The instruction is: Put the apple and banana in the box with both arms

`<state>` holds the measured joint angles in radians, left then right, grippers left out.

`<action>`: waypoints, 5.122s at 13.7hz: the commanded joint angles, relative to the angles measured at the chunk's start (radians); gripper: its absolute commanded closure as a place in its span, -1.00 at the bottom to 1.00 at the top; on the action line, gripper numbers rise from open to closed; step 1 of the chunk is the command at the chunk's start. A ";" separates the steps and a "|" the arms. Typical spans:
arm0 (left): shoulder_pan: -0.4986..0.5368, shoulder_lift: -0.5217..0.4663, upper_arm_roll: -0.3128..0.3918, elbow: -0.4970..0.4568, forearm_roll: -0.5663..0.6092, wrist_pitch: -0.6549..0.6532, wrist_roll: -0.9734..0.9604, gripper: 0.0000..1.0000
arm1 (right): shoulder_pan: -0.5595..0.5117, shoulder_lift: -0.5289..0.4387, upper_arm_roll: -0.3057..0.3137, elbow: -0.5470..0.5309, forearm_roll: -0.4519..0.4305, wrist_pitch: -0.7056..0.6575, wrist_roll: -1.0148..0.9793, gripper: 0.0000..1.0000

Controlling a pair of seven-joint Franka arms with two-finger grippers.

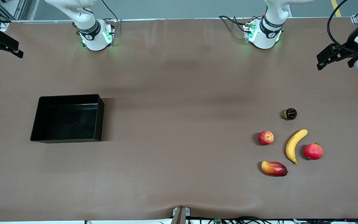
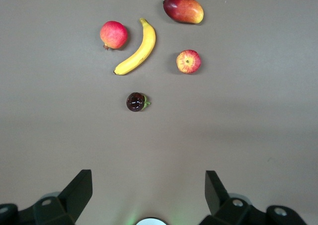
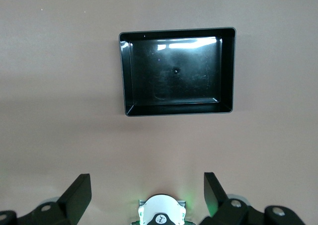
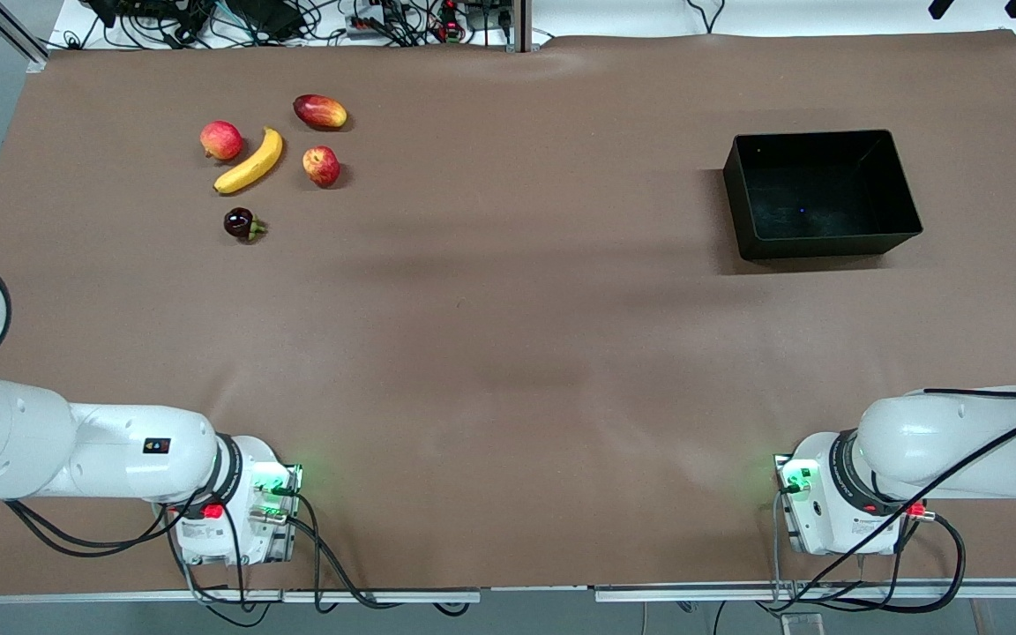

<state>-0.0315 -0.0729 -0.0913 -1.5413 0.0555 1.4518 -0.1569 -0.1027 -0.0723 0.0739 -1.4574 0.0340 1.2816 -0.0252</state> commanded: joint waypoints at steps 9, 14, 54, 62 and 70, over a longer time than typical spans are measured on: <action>0.007 0.008 -0.008 0.024 0.003 -0.021 0.005 -1.00 | -0.008 0.022 -0.005 0.002 -0.011 -0.014 0.002 -1.00; 0.015 0.039 -0.001 0.040 0.009 -0.018 0.005 -1.00 | -0.089 0.029 -0.005 0.000 -0.002 -0.080 -0.001 -1.00; -0.025 0.709 -0.016 -0.186 -0.054 0.874 -0.222 -1.00 | -0.143 0.545 0.004 -0.109 0.214 0.300 -0.104 1.00; -0.015 0.678 -0.015 -0.194 -0.052 0.875 -0.219 1.00 | 0.311 0.546 0.001 -0.119 0.353 0.488 0.235 1.00; -0.016 0.409 -0.076 -0.227 -0.052 0.590 -0.256 1.00 | 0.652 0.654 -0.006 -0.201 0.264 0.780 0.432 1.00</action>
<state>-0.0465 0.4292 -0.1329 -1.7110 0.0160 2.0819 -0.3765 0.5339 0.5962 0.0804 -1.6386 0.3338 2.0428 0.4057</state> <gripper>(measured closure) 0.273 0.947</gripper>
